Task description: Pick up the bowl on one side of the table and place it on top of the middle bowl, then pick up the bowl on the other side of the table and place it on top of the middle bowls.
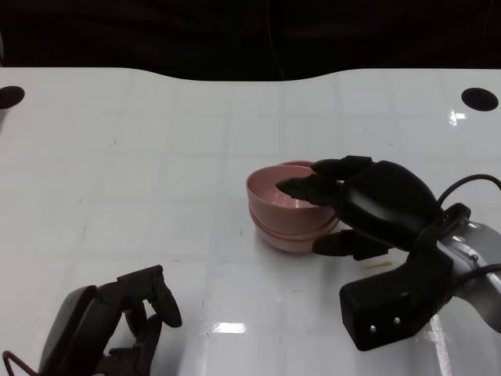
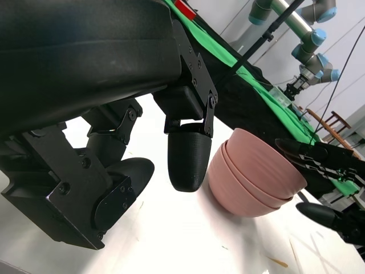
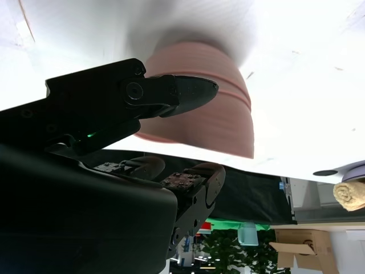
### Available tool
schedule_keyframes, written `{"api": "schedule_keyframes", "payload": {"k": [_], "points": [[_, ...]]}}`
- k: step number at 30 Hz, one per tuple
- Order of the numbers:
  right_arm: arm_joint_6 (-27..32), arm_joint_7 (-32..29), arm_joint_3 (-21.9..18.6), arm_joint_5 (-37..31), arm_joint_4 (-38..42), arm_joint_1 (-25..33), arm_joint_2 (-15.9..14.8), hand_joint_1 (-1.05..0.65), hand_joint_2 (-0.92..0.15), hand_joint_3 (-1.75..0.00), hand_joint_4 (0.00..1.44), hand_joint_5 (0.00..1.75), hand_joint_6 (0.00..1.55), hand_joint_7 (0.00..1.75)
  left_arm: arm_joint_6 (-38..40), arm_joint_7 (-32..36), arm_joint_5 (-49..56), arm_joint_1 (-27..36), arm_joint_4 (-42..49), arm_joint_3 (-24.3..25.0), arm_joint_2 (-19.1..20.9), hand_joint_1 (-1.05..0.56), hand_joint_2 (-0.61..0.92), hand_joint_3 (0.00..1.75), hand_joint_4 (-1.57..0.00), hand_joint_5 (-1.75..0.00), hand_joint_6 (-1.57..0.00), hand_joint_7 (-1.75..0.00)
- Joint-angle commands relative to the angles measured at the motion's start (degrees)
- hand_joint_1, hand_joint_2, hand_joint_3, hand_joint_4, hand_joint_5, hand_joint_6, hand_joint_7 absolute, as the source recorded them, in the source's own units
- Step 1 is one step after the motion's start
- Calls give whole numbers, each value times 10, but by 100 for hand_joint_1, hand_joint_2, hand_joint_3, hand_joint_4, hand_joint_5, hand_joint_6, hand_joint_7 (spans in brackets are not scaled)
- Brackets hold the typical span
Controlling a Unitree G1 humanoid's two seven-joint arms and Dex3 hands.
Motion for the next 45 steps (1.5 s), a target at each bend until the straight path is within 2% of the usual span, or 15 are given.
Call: {"api": "schedule_keyframes", "payload": {"k": [1, 15, 19, 25, 30, 33, 37, 38, 39, 42, 45], "points": [[-6, -2, -1, -6, -12, 17, -19, -75, -92, -36, 26, 1, 29, 1, 1, -3, -3, 3, 0, 3, 9, 1, 34, 144, -83, -173, -76, -150], [-26, -3, -1, -2, -13, 50, -23, -70, -92, -28, 27, 2, 32, 1, 4, -8, -10, 1, 1, 3, 9, 1, 34, 145, -82, -174, -76, -150], [-70, -38, -25, 56, 7, 66, -1, -58, -92, -13, 24, 1, 18, 0, 3, -6, -6, 0, 4, 3, 10, 2, 34, 144, -83, -173, -76, -150], [-122, -86, -48, 91, 24, 81, 11, -46, -92, -11, 17, 0, 7, 0, 5, -7, -4, -3, 6, 3, 10, 4, 35, 143, -83, -173, -76, -150], [-129, -87, -58, 95, 17, 92, 10, -45, -92, -18, 18, 1, 10, 2, 2, -5, -3, -5, 10, 3, 10, 5, 35, 143, -84, -172, -77, -150], [-132, -82, -70, 101, -6, 124, -5, -42, -92, -14, 25, 5, 22, 8, 6, -5, -1, -7, 10, 3, 10, 4, 34, 143, -84, -172, -77, -150], [-132, -77, -77, 100, -15, 133, -6, -42, -92, -13, 27, 6, 25, 10, 6, -5, -1, -8, 10, 2, 10, 3, 34, 144, -84, -172, -77, -150], [-134, -71, -88, 111, -31, 159, -19, -42, -92, -13, 27, 6, 25, 10, 5, -4, 0, -9, 11, 3, 10, 3, 34, 144, -84, -172, -77, -150], [-134, -65, -96, 119, -44, 178, -28, -37, -92, -12, 35, 11, 32, 13, 5, -4, 0, -10, 12, 3, 10, 2, 34, 144, -84, -172, -78, -150], [-133, -53, -109, 129, -63, 202, -36, -35, -92, -12, 41, 14, 36, 15, 5, -3, 1, -11, 14, 3, 10, 2, 33, 146, -84, -172, -78, -150], [-129, -48, -128, 145, -94, 234, -37, -34, -92, -13, 53, 21, 46, 20, 1, -4, -3, -11, 14, 3, 10, 2, 32, 147, -84, -171, -78, -150]]}}
